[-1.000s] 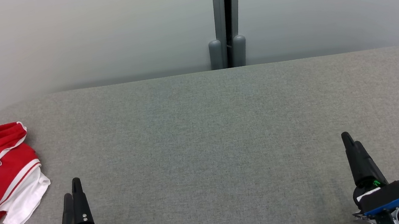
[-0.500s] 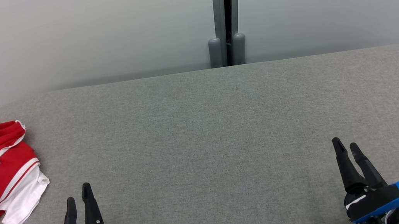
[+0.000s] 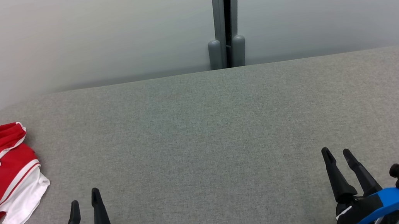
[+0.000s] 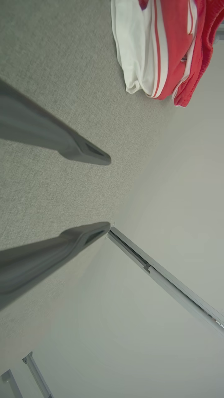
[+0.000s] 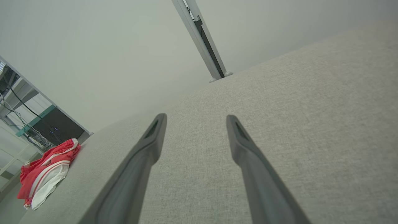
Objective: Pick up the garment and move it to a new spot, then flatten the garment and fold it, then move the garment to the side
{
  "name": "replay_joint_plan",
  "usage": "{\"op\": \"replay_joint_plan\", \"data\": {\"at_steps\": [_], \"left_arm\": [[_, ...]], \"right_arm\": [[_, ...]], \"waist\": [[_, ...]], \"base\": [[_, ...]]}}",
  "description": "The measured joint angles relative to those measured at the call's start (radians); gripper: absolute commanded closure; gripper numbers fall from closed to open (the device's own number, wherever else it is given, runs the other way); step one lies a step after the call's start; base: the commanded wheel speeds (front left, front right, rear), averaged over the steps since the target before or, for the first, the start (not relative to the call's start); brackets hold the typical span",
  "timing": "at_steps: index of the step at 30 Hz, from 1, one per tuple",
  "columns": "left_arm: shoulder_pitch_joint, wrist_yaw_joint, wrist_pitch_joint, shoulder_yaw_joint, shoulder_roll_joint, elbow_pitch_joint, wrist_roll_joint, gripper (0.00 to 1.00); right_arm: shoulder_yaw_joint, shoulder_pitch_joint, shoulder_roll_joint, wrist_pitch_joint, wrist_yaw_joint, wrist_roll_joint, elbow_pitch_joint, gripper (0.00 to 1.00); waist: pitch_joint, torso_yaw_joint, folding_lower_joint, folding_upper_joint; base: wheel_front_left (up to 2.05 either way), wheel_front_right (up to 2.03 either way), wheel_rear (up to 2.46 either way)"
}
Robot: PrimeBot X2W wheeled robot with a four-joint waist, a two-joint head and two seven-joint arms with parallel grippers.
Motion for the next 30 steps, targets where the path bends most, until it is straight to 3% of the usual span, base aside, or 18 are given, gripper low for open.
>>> {"op": "replay_joint_plan", "data": {"at_steps": [30], "left_arm": [[0.001, -0.006, -0.067, -0.040, 0.010, 0.093, 0.207, 0.00]], "right_arm": [[0.006, -0.009, -0.002, -0.067, 0.000, -0.275, 0.029, 0.00]], "waist": [[0.002, 0.003, 0.0000, 0.0000]], "base": [[0.00, 0.00, 0.00]]}}
